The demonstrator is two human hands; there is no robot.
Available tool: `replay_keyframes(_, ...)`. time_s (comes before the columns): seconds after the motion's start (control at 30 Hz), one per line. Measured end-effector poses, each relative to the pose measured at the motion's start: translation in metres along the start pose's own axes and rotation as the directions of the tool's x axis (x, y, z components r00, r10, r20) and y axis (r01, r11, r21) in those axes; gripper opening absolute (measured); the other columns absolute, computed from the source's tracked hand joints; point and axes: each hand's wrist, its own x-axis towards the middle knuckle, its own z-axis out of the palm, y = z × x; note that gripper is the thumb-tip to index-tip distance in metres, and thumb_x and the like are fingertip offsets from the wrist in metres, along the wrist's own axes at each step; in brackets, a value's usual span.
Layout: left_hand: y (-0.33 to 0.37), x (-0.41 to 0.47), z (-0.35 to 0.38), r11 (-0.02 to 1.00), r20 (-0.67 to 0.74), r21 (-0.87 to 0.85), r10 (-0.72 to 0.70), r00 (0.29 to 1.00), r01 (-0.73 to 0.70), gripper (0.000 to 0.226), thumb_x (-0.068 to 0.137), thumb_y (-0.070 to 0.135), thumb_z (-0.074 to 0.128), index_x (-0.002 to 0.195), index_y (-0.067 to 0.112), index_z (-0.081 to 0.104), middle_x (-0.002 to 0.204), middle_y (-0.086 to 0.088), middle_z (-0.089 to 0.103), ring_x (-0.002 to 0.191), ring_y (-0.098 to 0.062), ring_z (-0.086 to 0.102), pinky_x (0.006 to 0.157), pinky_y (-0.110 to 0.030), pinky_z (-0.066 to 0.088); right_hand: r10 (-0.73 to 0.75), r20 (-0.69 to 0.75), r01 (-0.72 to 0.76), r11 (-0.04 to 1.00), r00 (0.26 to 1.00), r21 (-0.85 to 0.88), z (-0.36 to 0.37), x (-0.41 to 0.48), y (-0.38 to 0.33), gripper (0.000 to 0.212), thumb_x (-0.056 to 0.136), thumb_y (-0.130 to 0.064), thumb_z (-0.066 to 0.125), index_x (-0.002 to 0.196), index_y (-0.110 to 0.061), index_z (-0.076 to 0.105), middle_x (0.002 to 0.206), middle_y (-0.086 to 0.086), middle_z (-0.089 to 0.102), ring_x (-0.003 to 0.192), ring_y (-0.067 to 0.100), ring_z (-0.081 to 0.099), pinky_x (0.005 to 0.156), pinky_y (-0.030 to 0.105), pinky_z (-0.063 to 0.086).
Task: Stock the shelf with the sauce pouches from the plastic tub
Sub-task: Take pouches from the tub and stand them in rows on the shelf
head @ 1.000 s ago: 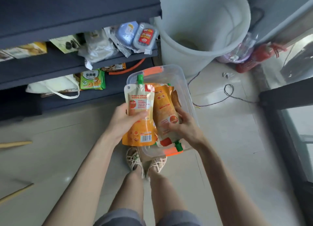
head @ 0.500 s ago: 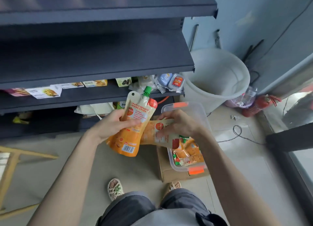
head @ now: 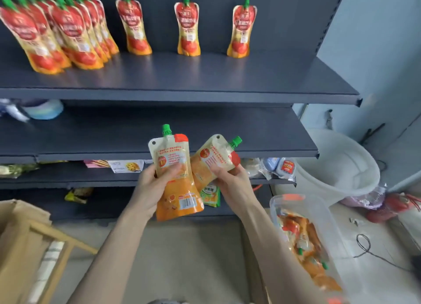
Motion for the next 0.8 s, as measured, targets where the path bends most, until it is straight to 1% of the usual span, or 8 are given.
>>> replay_keyframes(0.13,0.024,0.013,-0.014,0.998,-0.054,-0.059,-0.014,0.998,0.011,0.037,0.064,0.044,0.076,0.094,0.024,0.067,0.084,0.001,0.075,0.075,-0.016,0.072,0.052,-0.027,0.055,0.069,-0.026,-0.067,0.995,0.997,0.078,0.054,0.025,0.002,0.032,0.078,-0.032,0.071,0.102,-0.012,0.066,0.102,0.012,0.073,0.097,0.032,0.069,0.078,0.041,0.058)
replay_keyframes(0.23,0.04,0.028,-0.024,0.998,-0.113,-0.06,-0.015,0.993,0.008,0.045,0.059,0.055,0.074,0.096,0.032,0.064,0.084,0.005,0.075,0.076,-0.014,0.072,0.057,-0.03,0.056,-0.001,-0.073,-0.001,1.0,0.997,-0.025,0.075,0.046,-0.01,0.024,0.083,-0.034,0.067,0.097,-0.015,0.067,0.097,0.01,0.074,0.093,0.031,0.07,0.08,0.044,0.058)
replay_keyframes(0.33,0.059,0.048,-0.038,0.999,-0.148,-0.051,0.003,0.989,-0.01,0.049,0.054,0.061,0.073,0.096,0.04,0.059,0.084,0.012,0.073,0.074,-0.009,0.071,0.057,-0.029,0.054,-0.051,-0.063,0.046,0.995,0.997,-0.09,0.087,0.069,-0.026,0.022,0.082,-0.038,0.068,0.094,-0.02,0.068,0.092,0.007,0.075,0.086,0.027,0.072,0.073,0.04,0.059)
replay_keyframes(0.37,0.067,0.056,-0.044,0.998,-0.139,-0.05,0.015,0.99,-0.023,0.048,0.056,0.06,0.073,0.098,0.041,0.059,0.088,0.011,0.073,0.079,-0.01,0.071,0.062,-0.033,0.055,-0.048,-0.046,0.044,0.995,0.998,-0.087,0.091,0.079,-0.031,0.023,0.081,-0.04,0.069,0.094,-0.021,0.068,0.092,0.007,0.075,0.084,0.027,0.072,0.07,0.038,0.06)
replay_keyframes(0.43,0.085,0.075,-0.058,0.992,-0.022,-0.108,0.07,0.997,-0.072,0.047,0.068,0.051,0.072,0.111,0.037,0.058,0.103,0.004,0.072,0.095,-0.02,0.07,0.073,-0.04,0.056,-0.037,-0.014,0.036,0.997,0.999,-0.063,0.099,0.101,-0.04,0.028,0.077,-0.044,0.07,0.095,-0.023,0.067,0.088,0.004,0.075,0.081,0.024,0.073,0.064,0.033,0.058)
replay_keyframes(0.53,0.113,0.106,-0.075,0.972,0.142,-0.207,0.142,0.98,-0.111,0.043,0.084,0.041,0.064,0.124,0.029,0.054,0.112,-0.004,0.07,0.101,-0.026,0.068,0.069,-0.039,0.058,-0.013,0.063,0.014,1.0,0.998,-0.019,0.116,0.137,-0.05,0.025,0.082,-0.043,0.066,0.099,-0.024,0.065,0.089,0.004,0.075,0.083,0.024,0.073,0.064,0.033,0.057)
replay_keyframes(0.7,0.147,0.16,-0.095,0.975,0.215,-0.191,0.152,0.965,-0.111,0.045,0.085,0.048,0.061,0.124,0.026,0.057,0.117,-0.012,0.067,0.106,-0.03,0.065,0.075,-0.041,0.057,0.01,0.177,-0.017,0.999,0.984,0.039,0.144,0.197,-0.066,0.044,0.08,-0.045,0.066,0.113,-0.017,0.059,0.098,0.011,0.071,0.089,0.03,0.069,0.076,0.044,0.055)
replay_keyframes(0.8,0.17,0.192,-0.105,0.984,0.129,-0.095,0.159,0.979,-0.148,0.062,0.076,0.065,0.058,0.125,0.026,0.055,0.109,-0.009,0.071,0.102,-0.025,0.067,0.071,-0.037,0.056,-0.001,0.189,0.008,0.999,0.982,-0.032,0.16,0.231,-0.073,0.05,0.078,-0.05,0.064,0.116,-0.018,0.058,0.1,0.009,0.073,0.092,0.03,0.07,0.072,0.039,0.056)
